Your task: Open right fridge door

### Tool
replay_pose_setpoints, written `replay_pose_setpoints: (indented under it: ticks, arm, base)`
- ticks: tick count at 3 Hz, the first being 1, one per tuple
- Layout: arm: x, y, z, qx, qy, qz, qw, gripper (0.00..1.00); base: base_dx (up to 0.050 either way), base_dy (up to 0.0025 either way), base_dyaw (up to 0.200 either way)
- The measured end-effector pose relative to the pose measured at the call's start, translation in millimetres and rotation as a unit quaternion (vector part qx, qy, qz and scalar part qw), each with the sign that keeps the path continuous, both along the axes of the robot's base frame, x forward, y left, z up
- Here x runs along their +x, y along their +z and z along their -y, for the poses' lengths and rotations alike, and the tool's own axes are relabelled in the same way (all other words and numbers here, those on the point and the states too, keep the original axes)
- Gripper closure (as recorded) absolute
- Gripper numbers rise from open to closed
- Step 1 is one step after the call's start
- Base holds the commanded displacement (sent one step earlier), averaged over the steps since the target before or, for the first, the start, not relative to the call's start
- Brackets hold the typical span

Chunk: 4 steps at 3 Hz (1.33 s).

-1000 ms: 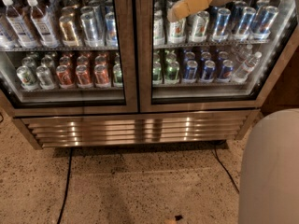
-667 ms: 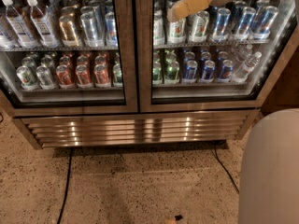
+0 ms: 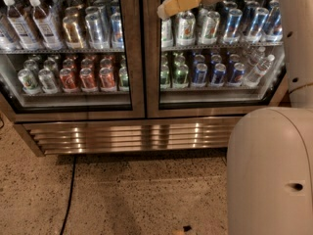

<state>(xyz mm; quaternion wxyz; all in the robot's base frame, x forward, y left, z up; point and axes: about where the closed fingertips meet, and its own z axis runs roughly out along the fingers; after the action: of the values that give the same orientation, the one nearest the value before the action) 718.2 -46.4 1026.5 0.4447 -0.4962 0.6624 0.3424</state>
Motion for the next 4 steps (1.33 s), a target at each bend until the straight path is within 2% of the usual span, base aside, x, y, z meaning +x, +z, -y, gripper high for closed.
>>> replay_pose_setpoints:
  ticks: [1,2,3,4]
  arm:
    - [9,-10,-20,0.089,0.02,-0.054,0.9944,0.0]
    - [6,-7,-32,0.122,0.041,-0.071,0.9891,0.0]
    - [7,-10,-36,0.128,0.044,-0.076,0.9879,0.0]
    - [23,-11,-63,0.132,0.043,-0.079,0.9872,0.0]
  base:
    - [0.0,0.0,0.0]
    - [0.0,0.0,0.0]
    - [0.0,0.0,0.0]
    - [0.0,0.0,0.0]
